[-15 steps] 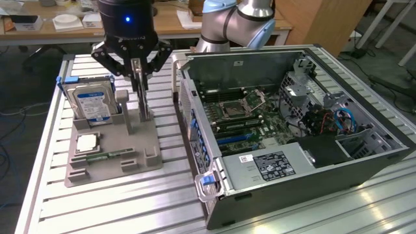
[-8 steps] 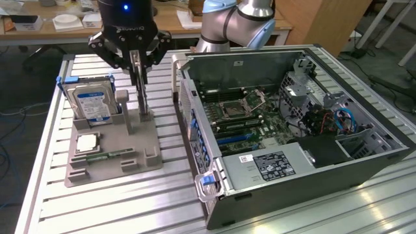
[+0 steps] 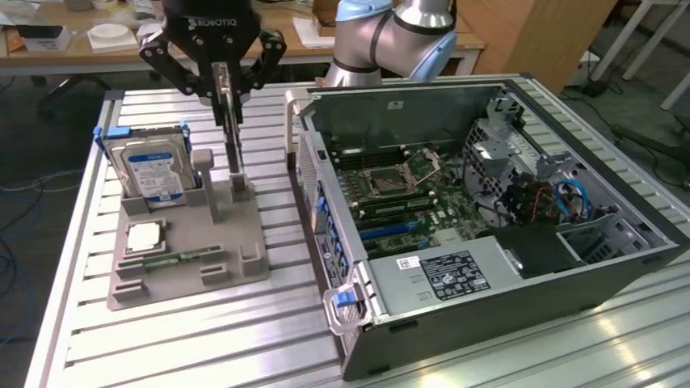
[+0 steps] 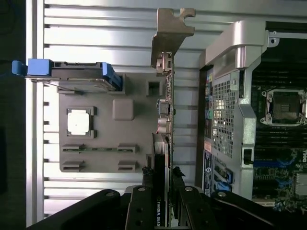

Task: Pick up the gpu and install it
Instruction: 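Pick up the gpu and move the gpu toward the slot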

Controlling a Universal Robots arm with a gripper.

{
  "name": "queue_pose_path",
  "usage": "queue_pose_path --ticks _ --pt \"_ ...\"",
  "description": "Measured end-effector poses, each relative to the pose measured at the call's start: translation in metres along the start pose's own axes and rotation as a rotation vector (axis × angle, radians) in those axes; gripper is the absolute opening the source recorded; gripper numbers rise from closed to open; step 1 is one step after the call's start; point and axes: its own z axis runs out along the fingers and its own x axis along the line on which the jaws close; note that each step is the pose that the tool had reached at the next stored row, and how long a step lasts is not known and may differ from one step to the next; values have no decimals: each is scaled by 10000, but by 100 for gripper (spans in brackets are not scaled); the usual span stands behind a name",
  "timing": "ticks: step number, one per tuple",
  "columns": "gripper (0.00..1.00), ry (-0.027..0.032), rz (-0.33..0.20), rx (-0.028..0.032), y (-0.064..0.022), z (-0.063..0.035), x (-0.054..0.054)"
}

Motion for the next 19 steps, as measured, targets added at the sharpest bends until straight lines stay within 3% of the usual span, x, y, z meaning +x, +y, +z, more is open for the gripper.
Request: queue_pose_path --ticks 8,19 --pt "25 1 -2 -4 2 -77 -21" --pt "25 2 0 -6 1 -73 -226"
